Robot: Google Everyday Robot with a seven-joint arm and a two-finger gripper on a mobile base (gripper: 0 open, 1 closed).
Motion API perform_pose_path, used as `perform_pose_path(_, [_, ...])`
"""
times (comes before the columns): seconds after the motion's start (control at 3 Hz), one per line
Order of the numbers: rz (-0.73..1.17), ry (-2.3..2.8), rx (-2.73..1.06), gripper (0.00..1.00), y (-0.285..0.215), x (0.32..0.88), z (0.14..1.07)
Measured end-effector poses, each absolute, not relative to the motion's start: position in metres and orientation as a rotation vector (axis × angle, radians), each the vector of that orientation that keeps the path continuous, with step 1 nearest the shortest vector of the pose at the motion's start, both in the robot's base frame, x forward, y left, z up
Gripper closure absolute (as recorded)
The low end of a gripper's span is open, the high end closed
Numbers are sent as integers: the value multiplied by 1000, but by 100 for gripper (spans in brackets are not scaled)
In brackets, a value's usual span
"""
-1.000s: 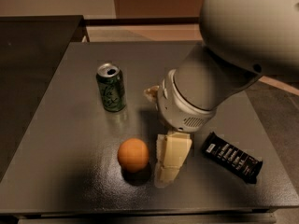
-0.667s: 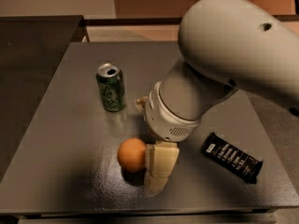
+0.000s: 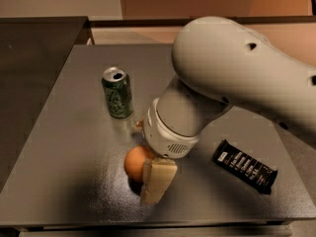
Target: Move orange near green can
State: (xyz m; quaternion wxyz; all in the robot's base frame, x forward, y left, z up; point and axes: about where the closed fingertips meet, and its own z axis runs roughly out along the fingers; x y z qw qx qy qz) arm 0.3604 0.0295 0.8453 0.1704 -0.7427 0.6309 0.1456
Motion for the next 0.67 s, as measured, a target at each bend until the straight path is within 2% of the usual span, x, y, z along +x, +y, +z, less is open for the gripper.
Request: perform_pose_path(0.67, [418, 1851, -2066, 64, 22, 368, 850])
